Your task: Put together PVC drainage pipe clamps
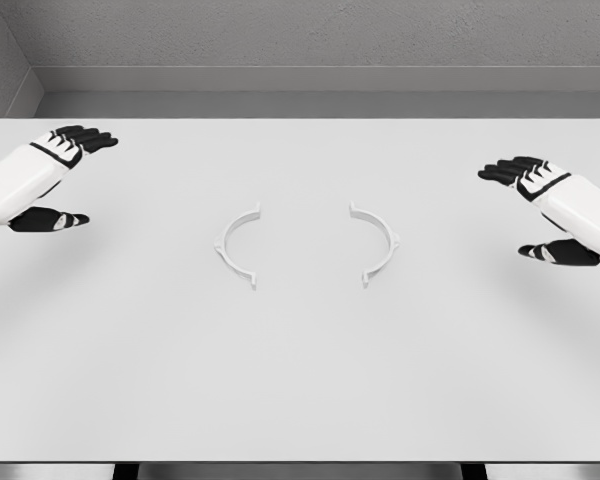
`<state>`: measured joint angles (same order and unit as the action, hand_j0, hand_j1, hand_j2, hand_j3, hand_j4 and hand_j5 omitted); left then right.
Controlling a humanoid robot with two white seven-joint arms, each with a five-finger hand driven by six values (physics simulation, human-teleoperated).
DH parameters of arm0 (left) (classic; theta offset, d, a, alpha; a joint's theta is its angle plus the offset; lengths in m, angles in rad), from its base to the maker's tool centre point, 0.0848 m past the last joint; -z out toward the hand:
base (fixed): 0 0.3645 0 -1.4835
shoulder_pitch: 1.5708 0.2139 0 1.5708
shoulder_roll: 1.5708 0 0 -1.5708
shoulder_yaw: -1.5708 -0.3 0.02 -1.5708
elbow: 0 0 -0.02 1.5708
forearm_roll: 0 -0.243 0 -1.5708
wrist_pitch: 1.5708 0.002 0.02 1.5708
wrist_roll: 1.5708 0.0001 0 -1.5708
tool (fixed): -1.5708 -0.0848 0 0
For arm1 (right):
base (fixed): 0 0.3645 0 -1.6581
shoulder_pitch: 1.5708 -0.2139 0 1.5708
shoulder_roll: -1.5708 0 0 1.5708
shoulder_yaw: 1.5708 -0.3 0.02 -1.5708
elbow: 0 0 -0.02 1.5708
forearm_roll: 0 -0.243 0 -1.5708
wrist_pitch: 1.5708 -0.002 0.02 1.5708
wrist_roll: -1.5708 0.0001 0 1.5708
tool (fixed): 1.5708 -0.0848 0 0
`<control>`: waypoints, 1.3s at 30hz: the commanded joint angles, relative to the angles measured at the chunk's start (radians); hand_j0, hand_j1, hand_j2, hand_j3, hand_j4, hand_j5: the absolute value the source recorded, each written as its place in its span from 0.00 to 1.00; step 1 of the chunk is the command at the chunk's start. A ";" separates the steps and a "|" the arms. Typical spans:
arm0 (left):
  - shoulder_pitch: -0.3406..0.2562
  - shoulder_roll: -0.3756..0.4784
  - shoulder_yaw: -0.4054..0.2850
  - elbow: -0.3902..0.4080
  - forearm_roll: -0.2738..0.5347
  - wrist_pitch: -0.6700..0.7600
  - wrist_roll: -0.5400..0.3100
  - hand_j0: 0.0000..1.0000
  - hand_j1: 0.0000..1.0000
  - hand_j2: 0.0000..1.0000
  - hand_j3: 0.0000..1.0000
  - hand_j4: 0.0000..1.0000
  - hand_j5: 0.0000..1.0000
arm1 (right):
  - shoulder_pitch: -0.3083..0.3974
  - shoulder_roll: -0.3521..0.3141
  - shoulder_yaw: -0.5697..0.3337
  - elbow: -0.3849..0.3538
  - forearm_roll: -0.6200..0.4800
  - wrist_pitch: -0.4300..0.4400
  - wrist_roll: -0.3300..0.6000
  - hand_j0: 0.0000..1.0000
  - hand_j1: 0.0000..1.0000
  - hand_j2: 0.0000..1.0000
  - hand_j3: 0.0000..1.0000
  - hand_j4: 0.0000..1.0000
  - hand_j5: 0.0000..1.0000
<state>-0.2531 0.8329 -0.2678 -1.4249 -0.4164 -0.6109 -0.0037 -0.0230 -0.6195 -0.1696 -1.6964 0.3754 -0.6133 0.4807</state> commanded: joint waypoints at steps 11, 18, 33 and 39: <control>-0.008 -0.092 -0.007 0.006 -0.047 0.000 0.001 1.00 1.00 1.00 1.00 1.00 1.00 | -0.296 0.043 0.263 0.185 0.280 0.002 0.003 1.00 1.00 1.00 1.00 1.00 1.00; -0.048 -0.155 -0.048 0.014 -0.070 0.000 0.001 1.00 1.00 1.00 1.00 1.00 1.00 | -0.356 0.119 0.349 0.256 0.297 0.002 0.004 1.00 1.00 1.00 1.00 1.00 1.00; -0.115 -0.236 -0.156 0.098 -0.097 0.000 0.001 1.00 1.00 1.00 1.00 1.00 1.00 | -0.399 0.185 0.410 0.343 0.303 0.002 0.004 1.00 1.00 1.00 1.00 1.00 1.00; -0.140 -0.279 -0.180 0.149 -0.099 0.000 0.001 1.00 1.00 1.00 1.00 1.00 1.00 | -0.400 0.224 0.412 0.371 0.306 0.002 0.004 1.00 1.00 1.00 1.00 1.00 1.00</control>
<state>-0.3988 0.5672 -0.4354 -1.2911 -0.5211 -0.6108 -0.0036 -0.4234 -0.4121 0.2422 -1.3374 0.6862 -0.6133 0.4854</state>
